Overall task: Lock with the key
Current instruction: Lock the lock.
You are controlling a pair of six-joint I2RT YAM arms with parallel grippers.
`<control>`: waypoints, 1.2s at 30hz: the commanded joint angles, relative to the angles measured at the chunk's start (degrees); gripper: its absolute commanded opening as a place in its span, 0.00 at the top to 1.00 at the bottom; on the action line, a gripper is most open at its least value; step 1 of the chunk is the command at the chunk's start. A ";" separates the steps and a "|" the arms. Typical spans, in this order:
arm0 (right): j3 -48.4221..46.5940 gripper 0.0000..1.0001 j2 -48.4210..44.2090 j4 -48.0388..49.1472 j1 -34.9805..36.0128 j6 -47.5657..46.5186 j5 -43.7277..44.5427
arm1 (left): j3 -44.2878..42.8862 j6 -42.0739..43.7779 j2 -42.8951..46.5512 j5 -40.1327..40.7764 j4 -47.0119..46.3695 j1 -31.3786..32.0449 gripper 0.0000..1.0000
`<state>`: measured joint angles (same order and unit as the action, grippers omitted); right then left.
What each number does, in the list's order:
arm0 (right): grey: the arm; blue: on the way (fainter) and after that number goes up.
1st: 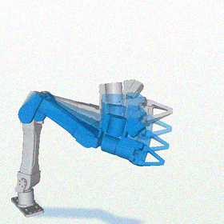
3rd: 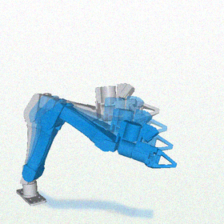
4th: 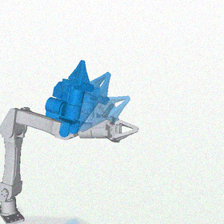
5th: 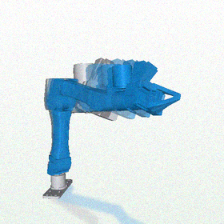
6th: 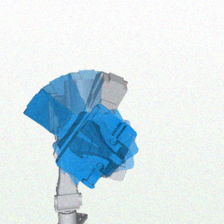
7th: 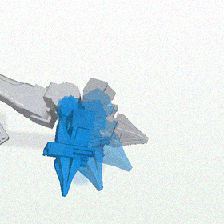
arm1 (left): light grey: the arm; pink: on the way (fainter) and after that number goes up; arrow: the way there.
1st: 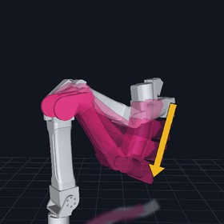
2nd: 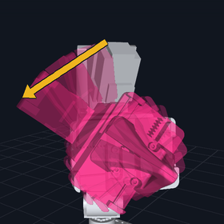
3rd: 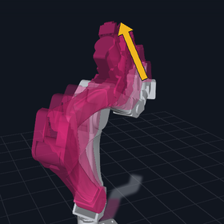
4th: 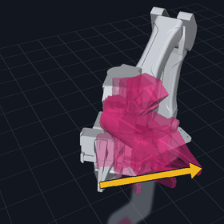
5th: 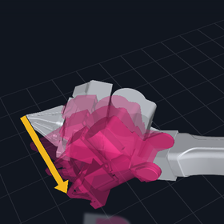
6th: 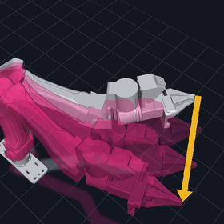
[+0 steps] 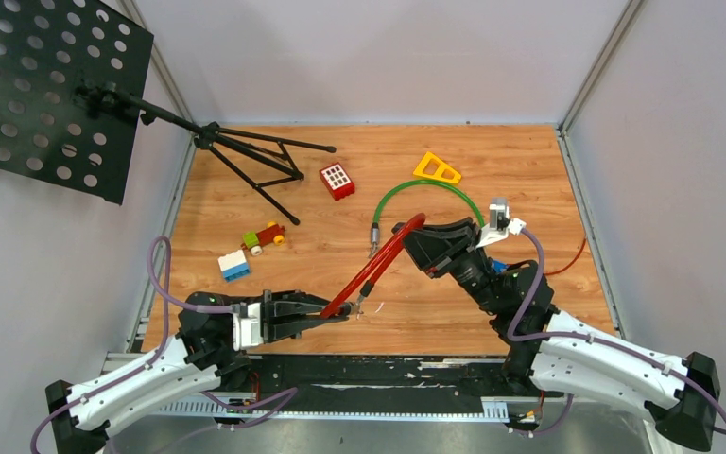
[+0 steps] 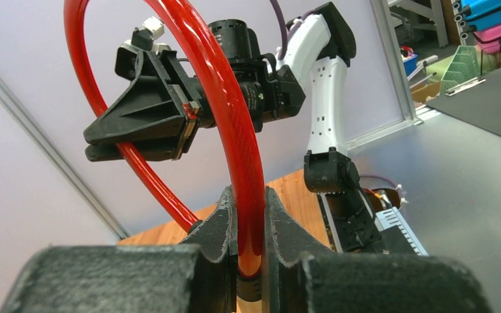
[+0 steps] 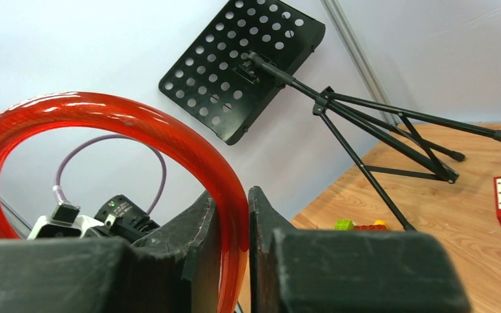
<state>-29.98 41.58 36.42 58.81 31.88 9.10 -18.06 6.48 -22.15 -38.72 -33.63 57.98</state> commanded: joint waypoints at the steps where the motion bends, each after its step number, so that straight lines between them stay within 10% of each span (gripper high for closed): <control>1: -1.93 1.00 0.41 10.42 -0.36 6.84 5.56 | -1.70 -0.38 0.49 -6.42 -4.96 0.40 1.00; 36: -2.19 1.00 -1.27 6.66 0.43 10.75 2.95 | -1.18 2.09 3.14 6.53 -1.11 0.42 1.00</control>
<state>-29.98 42.06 40.12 59.51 38.44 8.93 -18.04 5.98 -19.99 -32.84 -33.58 57.98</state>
